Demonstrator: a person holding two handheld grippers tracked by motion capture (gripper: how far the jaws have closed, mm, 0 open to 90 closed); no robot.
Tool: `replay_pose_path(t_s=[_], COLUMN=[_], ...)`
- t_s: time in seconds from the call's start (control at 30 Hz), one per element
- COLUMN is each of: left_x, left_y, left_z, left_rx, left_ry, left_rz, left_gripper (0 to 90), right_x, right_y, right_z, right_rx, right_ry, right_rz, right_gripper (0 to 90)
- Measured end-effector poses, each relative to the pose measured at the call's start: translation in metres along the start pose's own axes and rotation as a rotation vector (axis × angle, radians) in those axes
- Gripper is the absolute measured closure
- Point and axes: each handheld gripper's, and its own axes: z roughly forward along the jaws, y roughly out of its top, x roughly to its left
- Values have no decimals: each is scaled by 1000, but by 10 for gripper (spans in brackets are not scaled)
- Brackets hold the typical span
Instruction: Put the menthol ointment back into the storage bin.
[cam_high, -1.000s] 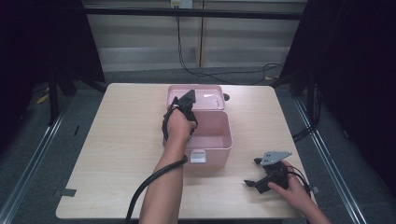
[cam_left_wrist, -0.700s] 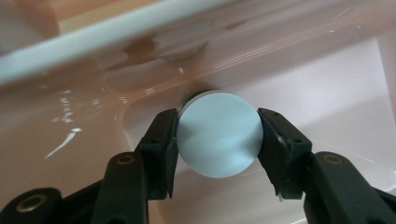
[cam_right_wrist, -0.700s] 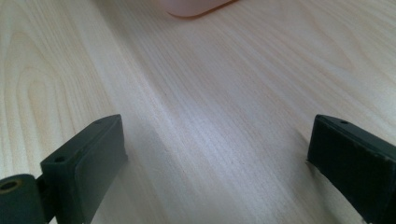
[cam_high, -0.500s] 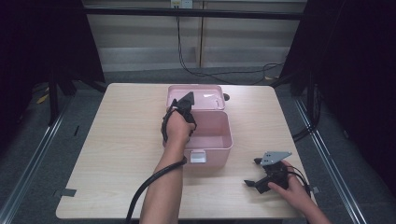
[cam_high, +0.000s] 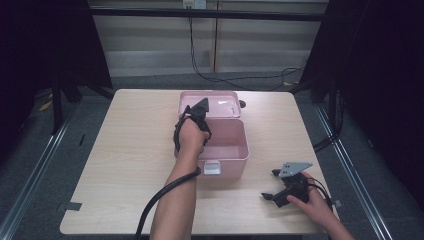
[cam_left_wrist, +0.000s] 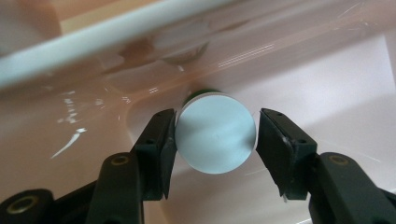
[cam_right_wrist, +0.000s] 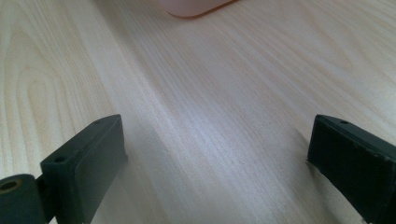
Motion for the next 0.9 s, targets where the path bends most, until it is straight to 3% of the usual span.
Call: replay_pose_path(t_s=[0.6,0.9], left_x=[0,0], left_y=[-1,-2], left_z=[-19,-30], left_rx=[14,20], left_ry=[-27,-34], left_rz=[-2,34], left_gripper=[431,368], right_x=[0,0], right_y=[0,0], right_z=[0,0], right_rx=[-1,-1], right_ry=[1,2], right_rz=[-1,0], right_gripper=[36,37])
